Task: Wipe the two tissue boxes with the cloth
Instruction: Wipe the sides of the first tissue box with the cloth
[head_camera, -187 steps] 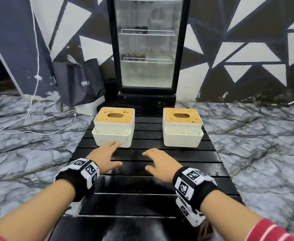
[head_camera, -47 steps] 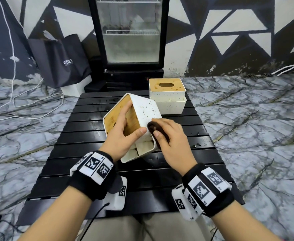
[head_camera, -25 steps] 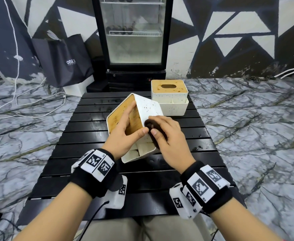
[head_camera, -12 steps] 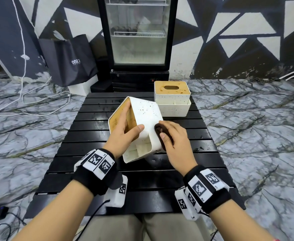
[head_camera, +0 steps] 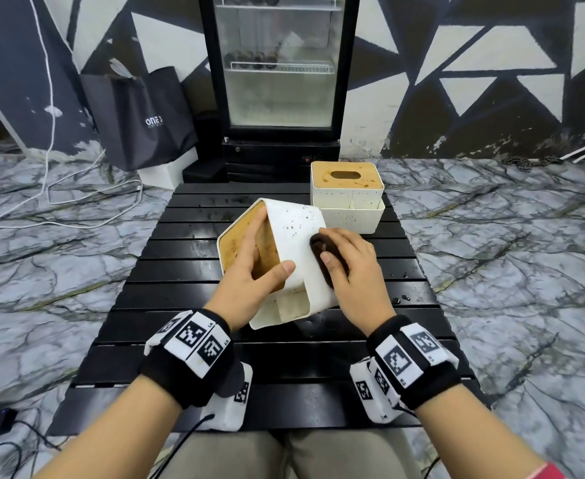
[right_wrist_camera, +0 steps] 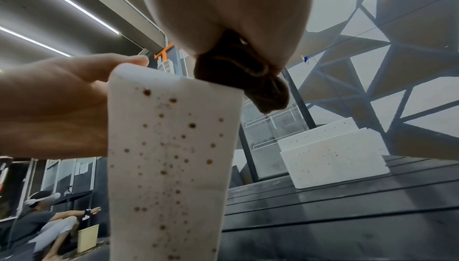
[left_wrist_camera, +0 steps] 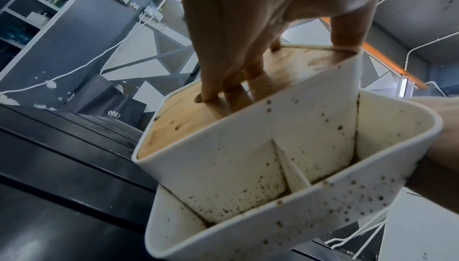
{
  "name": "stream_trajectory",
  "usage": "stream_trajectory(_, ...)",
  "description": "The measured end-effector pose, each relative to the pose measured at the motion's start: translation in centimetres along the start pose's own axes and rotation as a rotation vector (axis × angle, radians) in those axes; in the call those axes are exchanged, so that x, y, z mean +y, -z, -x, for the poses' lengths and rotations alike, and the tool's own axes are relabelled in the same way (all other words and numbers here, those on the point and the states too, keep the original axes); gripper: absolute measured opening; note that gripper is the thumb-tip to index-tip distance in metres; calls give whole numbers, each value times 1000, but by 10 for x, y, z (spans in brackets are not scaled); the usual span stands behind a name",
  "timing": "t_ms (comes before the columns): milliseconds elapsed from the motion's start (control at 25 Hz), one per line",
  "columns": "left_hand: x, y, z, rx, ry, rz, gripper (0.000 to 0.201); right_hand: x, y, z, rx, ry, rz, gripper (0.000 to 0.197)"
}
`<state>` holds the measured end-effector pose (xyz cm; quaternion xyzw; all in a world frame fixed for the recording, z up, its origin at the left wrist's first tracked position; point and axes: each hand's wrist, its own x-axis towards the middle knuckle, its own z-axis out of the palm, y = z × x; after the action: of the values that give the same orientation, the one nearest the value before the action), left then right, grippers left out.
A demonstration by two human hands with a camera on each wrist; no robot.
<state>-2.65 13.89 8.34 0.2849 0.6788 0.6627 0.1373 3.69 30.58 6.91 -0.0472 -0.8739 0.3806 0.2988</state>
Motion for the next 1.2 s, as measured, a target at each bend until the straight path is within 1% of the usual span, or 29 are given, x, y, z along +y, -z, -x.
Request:
stream_trajectory(120,1,2,1,-24,3,19,78,-10,-6,3,33,37,20,39)
stream_trajectory(240,4,2,0,-65,15,-17,80,-18,-7,-15,19,75,26,39)
stream_trajectory(360,4,3,-2,-83,30,-19,81,-11,-3,-28,23,70,33,39)
stream_trajectory(440,5,3,-2,-84,18,-22,81,-9,-4,-24,48,42,36,40)
stream_trajectory(520,4,1,-2,-85,4,-52,81,-14,-6,-19,73,45,34,39)
stream_trajectory(640,5,0,0,-94,-8,-105,82,-20,-3,-26,39,98,43,38)
stream_trajectory(760,8,-3,0,-109,-21,-104,85,-13,3,-36,15,62,36,40)
stream_trajectory(920,5,-2,-3,-105,-13,-66,82,-11,1,-20,48,18,23,41)
stream_trajectory(1000,5,-1,-3,-101,-8,-69,83,-18,-5,-13,63,75,10,42)
stream_trajectory(1080,6,-1,-4,-112,-13,-141,83,-26,-8,-17,55,134,-3,42)
stream_trajectory(1200,4,-3,-5,-129,-30,-213,83,-29,-5,-35,28,132,0,38)
